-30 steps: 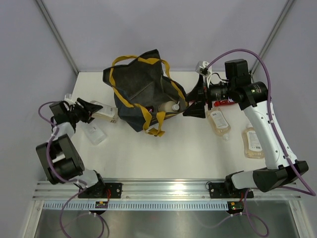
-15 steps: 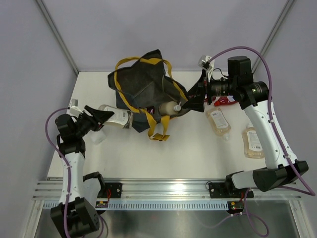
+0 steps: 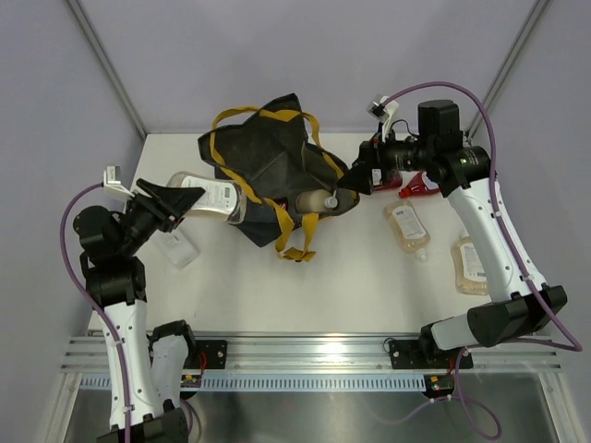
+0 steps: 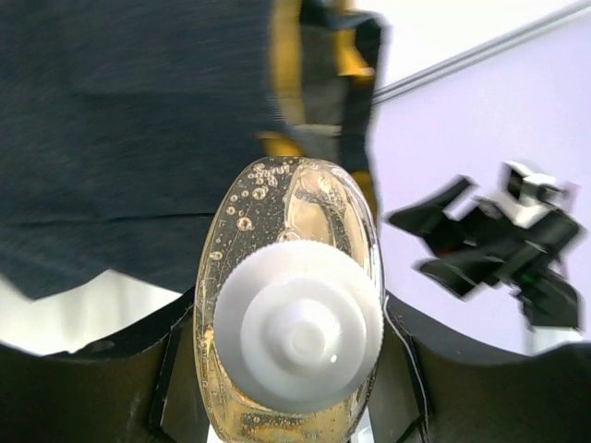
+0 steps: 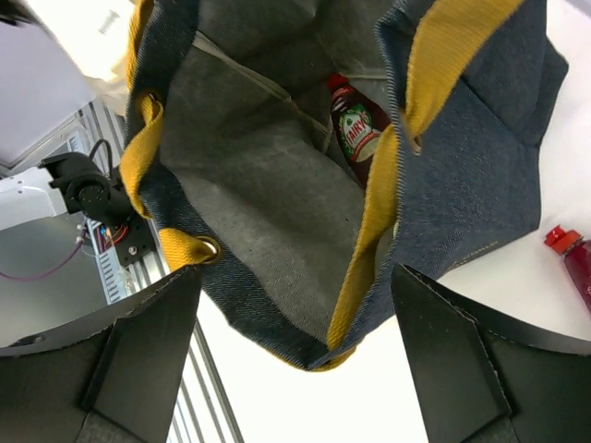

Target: Place the personal care products into the canvas bag

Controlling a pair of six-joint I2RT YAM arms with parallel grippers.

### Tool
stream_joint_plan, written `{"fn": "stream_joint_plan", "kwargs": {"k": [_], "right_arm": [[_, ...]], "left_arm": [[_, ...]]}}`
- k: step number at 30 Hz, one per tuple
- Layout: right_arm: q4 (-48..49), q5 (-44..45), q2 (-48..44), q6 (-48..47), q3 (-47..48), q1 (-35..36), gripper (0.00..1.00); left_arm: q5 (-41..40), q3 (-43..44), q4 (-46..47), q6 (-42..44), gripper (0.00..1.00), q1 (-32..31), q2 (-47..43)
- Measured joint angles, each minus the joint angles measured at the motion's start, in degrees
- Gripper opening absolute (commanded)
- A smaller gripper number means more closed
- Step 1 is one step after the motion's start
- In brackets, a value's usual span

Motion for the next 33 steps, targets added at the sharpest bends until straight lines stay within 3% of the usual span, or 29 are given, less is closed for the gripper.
{"fn": "stream_joint_plan", "kwargs": {"k": [13,16,19,23,28,31,33], "right_arm": [[1.38,1.27,3.21,1.92,0.0,-0.02,0.9],[1.92,1.27,3.39,2.27,0.13,-0.02,0.9],[2.36,1.27,3.5,2.51,0.2,-0.02,0.9],[2.51,1.38,3.5,2.56,0.2,-0.02,0.91],[2.4,1.75,3.34,1.57,0.2,-0.04,0.97],[2.21,1.73,3.13,-0.59,0.2,-0.13,0.98],[2.01,1.75,3.13,-1.84,0.31,-0.17,0.98]], "left_arm": [[3.87,12.13,5.01,-10.82,0.0,-0.44,4.04],[2.4,16.15,6.62,-10.29,0.0,-4.07,8.37],[0.11,20.7,7.78,-8.52,0.0,-11.74,14.84],[-3.43,30.03,2.45,-1.84,0.0,-19.65,26.23],[-11.69,43.23,-10.71,13.07,0.0,-26.4,38.82],[-16.7,46.69,-16.61,21.05,0.01,-30.18,43.04],[-19.87,47.63,-20.65,25.92,0.11,-33.07,45.29]]}}
